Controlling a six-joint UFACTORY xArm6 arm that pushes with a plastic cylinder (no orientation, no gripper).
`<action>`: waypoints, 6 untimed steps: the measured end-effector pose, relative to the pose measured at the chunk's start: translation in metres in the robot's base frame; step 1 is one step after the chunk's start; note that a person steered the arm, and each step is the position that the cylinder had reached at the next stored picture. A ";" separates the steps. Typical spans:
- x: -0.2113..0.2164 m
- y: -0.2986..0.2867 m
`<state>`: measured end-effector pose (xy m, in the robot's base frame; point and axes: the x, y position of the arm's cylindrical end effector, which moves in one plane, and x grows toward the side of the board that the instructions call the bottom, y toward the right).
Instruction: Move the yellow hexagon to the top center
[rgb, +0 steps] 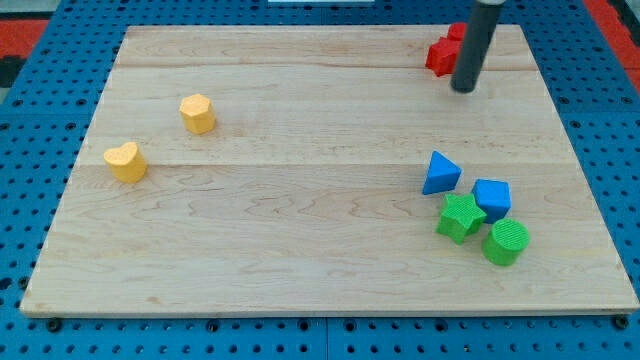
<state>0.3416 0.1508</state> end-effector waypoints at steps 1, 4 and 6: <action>0.060 -0.150; 0.019 -0.226; -0.043 -0.098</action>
